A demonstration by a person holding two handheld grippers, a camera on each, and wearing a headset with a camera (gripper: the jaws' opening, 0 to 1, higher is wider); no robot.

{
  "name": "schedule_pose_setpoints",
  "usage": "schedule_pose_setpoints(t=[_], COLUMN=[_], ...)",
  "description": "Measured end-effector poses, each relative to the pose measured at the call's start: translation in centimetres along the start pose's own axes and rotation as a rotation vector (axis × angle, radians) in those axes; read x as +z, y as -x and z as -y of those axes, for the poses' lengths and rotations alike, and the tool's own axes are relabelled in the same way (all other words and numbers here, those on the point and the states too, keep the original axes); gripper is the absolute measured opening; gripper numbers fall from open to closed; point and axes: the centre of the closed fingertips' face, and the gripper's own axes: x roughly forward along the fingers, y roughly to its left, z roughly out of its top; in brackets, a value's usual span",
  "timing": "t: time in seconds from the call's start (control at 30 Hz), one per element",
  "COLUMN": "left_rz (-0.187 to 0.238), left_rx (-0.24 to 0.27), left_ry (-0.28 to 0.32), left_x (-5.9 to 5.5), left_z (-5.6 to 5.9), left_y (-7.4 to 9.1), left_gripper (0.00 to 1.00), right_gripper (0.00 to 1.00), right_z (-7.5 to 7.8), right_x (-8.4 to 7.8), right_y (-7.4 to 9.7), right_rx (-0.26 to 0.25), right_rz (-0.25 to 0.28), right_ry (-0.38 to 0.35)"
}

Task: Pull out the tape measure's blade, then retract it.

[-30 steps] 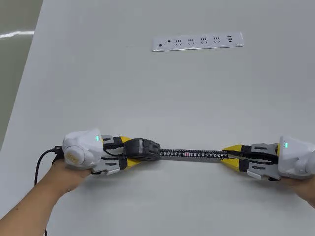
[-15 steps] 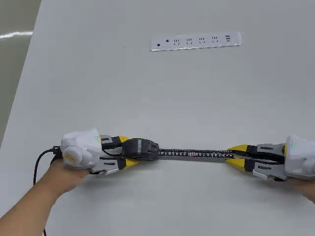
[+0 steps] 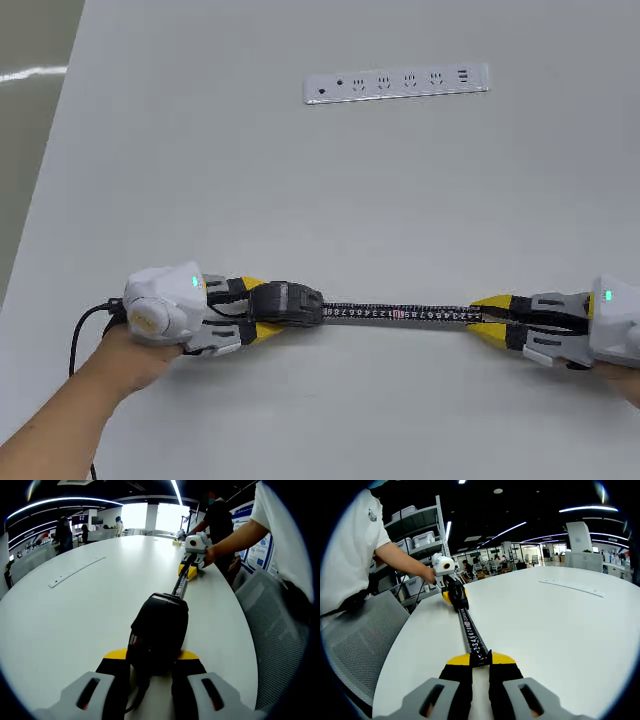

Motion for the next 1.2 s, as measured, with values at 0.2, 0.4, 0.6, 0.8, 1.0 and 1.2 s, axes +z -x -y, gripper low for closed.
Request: schedule_pose_setpoints(t=[0.2,0.4,0.6,0.8,1.0,1.2], left_rz=[-0.002,-0.002,-0.004,-0.003,-0.003,-0.003], left_rx=[-0.001,0.001,-0.002,-0.002,0.001,0.000], left_ry=[0.000,0.000,-0.002,-0.001,0.002,0.001], left_x=[0.0,0.0,0.0,0.1,0.0,0.0], left_z=[0.0,0.0,0.0,0.1,0.0,0.0], left_y=[0.0,0.0,0.1,0.1,0.1,0.1], left_gripper=[0.28,0.28,0.28,0.28,0.28,0.28], right_gripper=[0.08,0.09,0.09,0.09,0.09,0.09], right_z=[0.2,0.3,0.4,0.8,0.8,1.0], right_x=[-0.1,-0.1,-0.6,-0.8,-0.7,-0.7], right_y=[0.4,0.8,1.7,2.2,2.1,2.2], right_rx=[-0.002,-0.002,-0.003,-0.017,-0.016,-0.024], right_rz=[0.003,0.005,-0.002,0.001,0.002,0.007], right_ry=[-0.008,-0.008,-0.012,-0.030,-0.029,-0.032])
